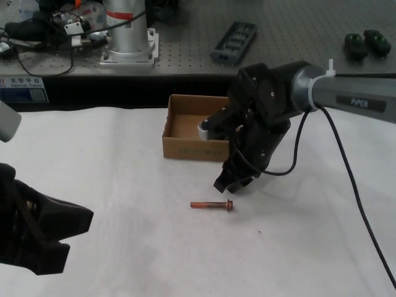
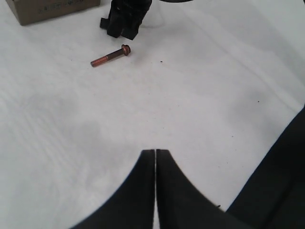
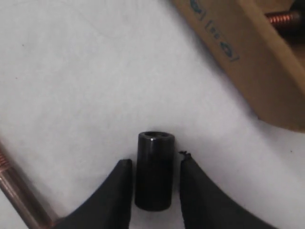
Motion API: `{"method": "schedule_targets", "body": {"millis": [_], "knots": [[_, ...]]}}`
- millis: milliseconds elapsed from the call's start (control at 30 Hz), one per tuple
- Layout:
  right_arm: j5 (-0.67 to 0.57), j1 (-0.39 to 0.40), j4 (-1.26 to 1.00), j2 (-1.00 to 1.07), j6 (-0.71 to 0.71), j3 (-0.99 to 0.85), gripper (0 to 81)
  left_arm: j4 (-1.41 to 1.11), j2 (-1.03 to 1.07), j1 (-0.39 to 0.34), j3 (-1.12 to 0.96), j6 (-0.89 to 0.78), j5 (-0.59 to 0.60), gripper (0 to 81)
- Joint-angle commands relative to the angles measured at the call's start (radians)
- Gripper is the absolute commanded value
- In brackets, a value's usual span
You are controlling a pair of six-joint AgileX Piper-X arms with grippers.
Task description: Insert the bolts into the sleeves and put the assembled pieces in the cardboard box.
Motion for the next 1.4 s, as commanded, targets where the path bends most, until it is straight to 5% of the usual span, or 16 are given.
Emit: {"method": "schedule_targets", "body": {"millis": [0, 133, 433, 700, 1100, 1200, 1367], "knots": [[-0.007, 0.0, 0.009, 0.012, -0.009, -0.009, 16.5, -0.015, 0.0, 0.001, -0.002, 0.018, -0.007, 0.7], [-0.007, 0.0, 0.011, 0.012, -0.009, -0.013, 1.3, -0.015, 0.0, 0.001, -0.002, 0.018, -0.007, 0.7], [-0.007, 0.0, 0.124, -0.068, -0.009, -0.045, 2.9, -0.014, 0.0, 0.001, -0.002, 0.051, -0.007, 0.7], [-0.01, 0.0, 0.337, -0.207, -0.009, -0.042, 2.9, -0.039, 0.004, 0.001, -0.002, 0.354, 0.002, 0.7], [-0.119, 0.0, 0.457, -0.44, -0.008, 0.088, 2.9, -0.246, 0.22, 0.001, -0.002, 0.422, 0.164, 0.8], [-0.119, 0.0, 0.455, -0.543, -0.008, 0.191, 2.9, -0.292, 0.282, -0.012, -0.002, 0.422, 0.176, 10.5], [-0.121, 0.0, 0.414, -0.728, -0.008, 0.364, 2.9, -0.399, 0.398, -0.07, -0.002, 0.422, 0.078, 37.7]]}}
